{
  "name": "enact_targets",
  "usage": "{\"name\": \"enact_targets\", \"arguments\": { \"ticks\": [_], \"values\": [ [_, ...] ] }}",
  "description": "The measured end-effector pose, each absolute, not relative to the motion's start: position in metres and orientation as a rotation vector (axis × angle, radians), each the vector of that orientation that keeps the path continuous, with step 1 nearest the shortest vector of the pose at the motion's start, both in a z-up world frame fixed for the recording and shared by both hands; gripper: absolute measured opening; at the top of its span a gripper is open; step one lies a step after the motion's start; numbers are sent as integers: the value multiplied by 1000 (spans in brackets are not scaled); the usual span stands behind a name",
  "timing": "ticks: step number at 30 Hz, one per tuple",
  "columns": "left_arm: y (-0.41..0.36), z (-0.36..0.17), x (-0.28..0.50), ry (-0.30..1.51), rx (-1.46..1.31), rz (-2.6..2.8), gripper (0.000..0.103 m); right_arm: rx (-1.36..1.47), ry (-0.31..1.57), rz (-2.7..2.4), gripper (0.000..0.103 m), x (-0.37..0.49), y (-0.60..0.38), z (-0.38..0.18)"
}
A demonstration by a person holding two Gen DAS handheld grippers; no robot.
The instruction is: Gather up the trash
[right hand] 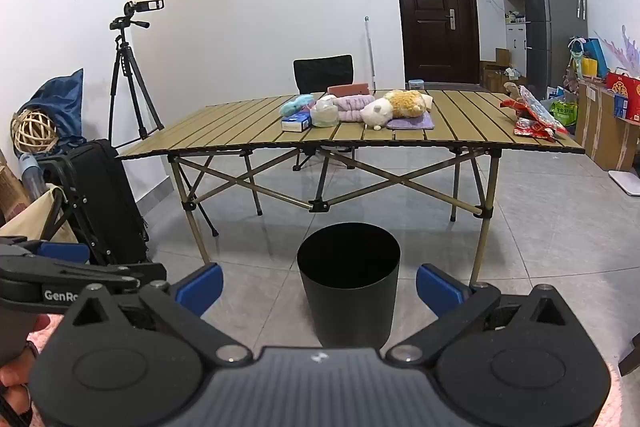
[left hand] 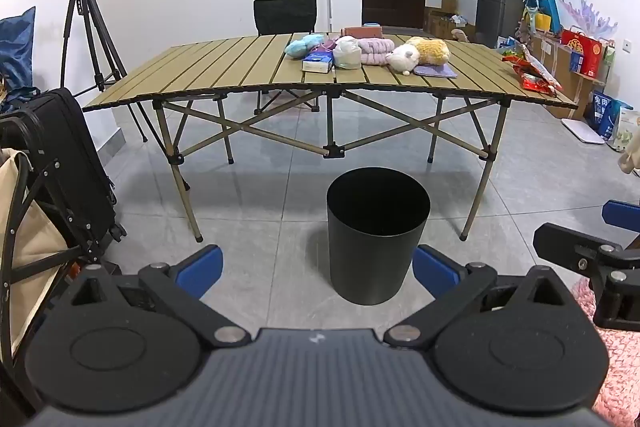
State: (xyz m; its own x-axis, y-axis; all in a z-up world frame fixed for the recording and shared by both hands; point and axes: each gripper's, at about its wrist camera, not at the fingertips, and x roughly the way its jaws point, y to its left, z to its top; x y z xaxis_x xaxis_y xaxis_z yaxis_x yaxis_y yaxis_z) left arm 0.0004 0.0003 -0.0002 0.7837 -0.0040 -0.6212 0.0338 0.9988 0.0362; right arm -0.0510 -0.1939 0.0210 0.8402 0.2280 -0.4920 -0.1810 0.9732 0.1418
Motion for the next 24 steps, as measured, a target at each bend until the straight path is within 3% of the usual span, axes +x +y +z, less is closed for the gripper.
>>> {"name": "enact_targets", "arguments": {
  "ticks": [24],
  "values": [
    [-4, 2, -1, 666, 47, -21, 103, 81, 539, 210, 103, -47, -194, 19]
  ]
}}
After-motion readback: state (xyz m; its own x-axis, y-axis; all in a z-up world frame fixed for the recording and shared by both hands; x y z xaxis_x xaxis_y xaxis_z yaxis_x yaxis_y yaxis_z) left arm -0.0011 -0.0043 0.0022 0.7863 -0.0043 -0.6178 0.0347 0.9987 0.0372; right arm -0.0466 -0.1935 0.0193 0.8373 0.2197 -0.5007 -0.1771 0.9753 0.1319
